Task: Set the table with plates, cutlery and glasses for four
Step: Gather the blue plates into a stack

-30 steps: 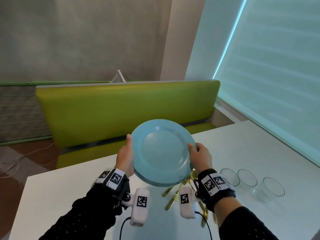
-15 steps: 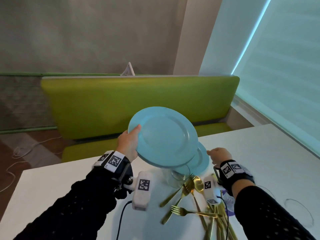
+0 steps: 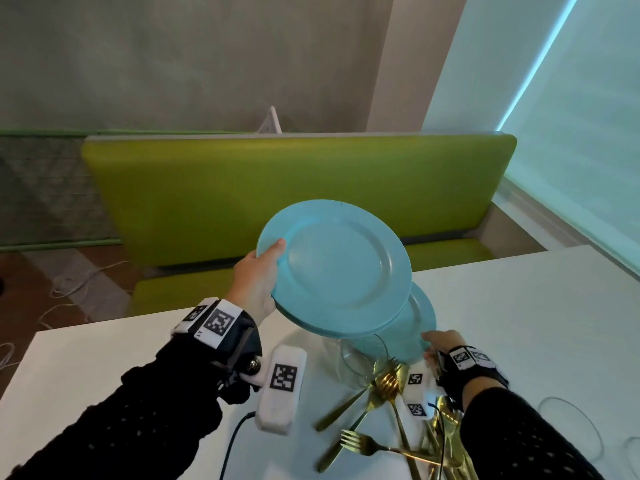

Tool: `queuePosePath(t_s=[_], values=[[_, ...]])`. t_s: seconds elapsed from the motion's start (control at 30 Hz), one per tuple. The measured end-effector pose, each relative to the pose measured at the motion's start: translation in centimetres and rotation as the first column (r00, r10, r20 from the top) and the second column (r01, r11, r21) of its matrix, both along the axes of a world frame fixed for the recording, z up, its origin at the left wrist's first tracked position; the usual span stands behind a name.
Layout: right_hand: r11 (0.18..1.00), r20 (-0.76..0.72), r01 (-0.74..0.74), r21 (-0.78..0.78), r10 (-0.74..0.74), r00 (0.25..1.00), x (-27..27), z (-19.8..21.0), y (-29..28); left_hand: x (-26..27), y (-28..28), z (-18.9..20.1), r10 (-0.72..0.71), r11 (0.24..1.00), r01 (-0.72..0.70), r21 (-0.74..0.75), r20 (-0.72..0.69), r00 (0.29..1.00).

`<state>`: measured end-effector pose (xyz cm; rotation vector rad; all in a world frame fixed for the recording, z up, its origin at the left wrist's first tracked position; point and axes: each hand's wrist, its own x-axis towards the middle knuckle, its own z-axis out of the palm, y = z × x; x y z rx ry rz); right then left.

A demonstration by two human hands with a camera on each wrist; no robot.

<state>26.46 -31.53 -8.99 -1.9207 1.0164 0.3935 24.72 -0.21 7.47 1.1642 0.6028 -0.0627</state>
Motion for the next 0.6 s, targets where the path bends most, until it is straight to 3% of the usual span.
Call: queuePosePath(t_s=[0.1, 0.23, 0.37, 0.5, 0.57, 0.6], values=[[0.994, 0.038, 0.066, 0.084, -0.069, 0.997, 0.2, 0.3, 0.3, -0.2, -0.4, 0.0, -0.006, 1.0, 0.006, 0.005, -0.013, 1.0], [1.0, 0.107, 0.018, 0.006, -0.018, 0.994, 0.9, 0.7, 0.4, -0.6, -0.8, 0.1, -0.007, 1.0, 0.007, 0.006, -0.013, 1.0], [1.0, 0.186, -0.003, -0.023, 0.007, 0.982, 0.6, 4.1, 1.0, -1.1, -1.2, 0.4, -0.015, 1.0, 0.015, 0.003, -0.012, 1.0], [0.92, 0.158, -0.096, -0.38, 0.167, 0.973, -0.6, 8.1, 0.1, -1.8, -1.3, 0.8, -0.03, 0.999, 0.029, -0.021, -0.009, 1.0], [0.91, 0.27, -0.02, -0.415, 0.144, 0.952, -1.8, 10.7, -0.2, -2.3, -1.3, 1.1, -0.041, 0.999, 0.041, -0.033, -0.001, 0.999], [0.936, 0.368, 0.072, -0.344, 0.063, 0.928, -2.4, 12.3, -0.1, -2.6, -1.3, 1.3, -0.049, 0.998, 0.049, -0.04, 0.004, 0.999]])
